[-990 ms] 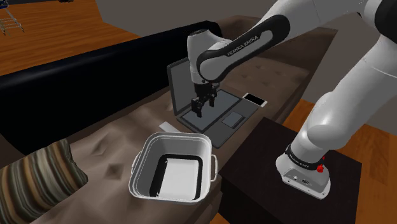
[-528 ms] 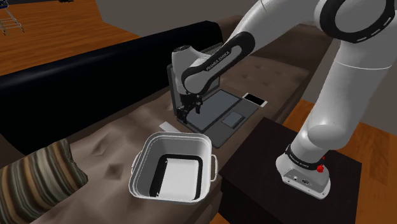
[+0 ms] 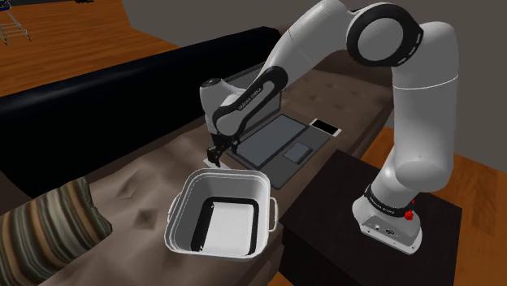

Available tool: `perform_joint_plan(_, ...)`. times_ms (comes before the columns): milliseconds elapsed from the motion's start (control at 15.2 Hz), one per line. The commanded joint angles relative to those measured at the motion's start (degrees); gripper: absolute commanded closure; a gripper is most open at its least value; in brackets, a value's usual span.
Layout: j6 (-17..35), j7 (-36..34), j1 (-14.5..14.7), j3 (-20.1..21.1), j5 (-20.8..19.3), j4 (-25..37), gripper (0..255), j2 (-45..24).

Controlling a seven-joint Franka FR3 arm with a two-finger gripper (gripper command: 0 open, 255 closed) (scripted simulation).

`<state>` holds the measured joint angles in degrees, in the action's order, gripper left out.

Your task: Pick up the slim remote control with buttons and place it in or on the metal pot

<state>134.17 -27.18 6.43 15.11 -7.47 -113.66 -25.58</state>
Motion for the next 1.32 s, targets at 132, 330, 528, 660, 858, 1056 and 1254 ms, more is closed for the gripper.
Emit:
perform_joint_plan(132,0.55,-1.9,1.88,-1.1,-1.66,6.93,0,-6.98)
perform_joint_plan(330,2.21,-2.2,2.16,-1.47,-2.13,6.82,0,-8.56)
perform_joint_plan(528,3.82,-2.5,2.44,-1.85,-2.61,6.83,0,-10.19)
perform_joint_plan(660,4.66,-2.66,2.6,-2.06,-2.85,6.86,0,-11.07)
perform_joint_plan(858,4.65,-2.66,2.6,-2.06,-2.85,6.88,0,-11.08)
perform_joint_plan(1056,4.65,-2.66,2.6,-2.06,-2.85,6.88,0,-11.08)
perform_joint_plan(1254,4.64,-2.66,2.6,-2.06,-2.85,6.88,255,-11.07)
